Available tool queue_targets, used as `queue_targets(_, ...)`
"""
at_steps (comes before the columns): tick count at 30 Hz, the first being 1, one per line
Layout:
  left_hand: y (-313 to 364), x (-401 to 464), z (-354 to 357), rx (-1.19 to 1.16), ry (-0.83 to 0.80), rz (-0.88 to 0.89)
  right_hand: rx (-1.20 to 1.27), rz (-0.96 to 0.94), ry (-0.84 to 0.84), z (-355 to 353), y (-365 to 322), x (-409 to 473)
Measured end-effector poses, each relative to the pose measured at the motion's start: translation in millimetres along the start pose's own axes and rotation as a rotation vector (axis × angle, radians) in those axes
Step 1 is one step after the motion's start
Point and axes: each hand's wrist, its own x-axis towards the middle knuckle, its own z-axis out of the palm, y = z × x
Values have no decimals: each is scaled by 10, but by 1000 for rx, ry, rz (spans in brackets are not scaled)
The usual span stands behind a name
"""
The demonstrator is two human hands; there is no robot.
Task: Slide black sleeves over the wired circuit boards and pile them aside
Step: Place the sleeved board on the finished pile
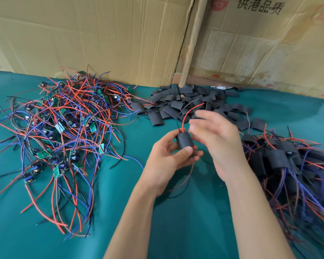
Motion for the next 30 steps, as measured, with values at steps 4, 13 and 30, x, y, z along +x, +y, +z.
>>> queue_targets(4,12,42,-12,-25,91,14,-281,67,-85,2,126,-189)
queue_targets(13,-12,44,-19,176,176,53,-209,79,-29,69,242,-284)
queue_targets(30,177,-59,-116,-137,-102,88,524,312,-278,-54,112,-284)
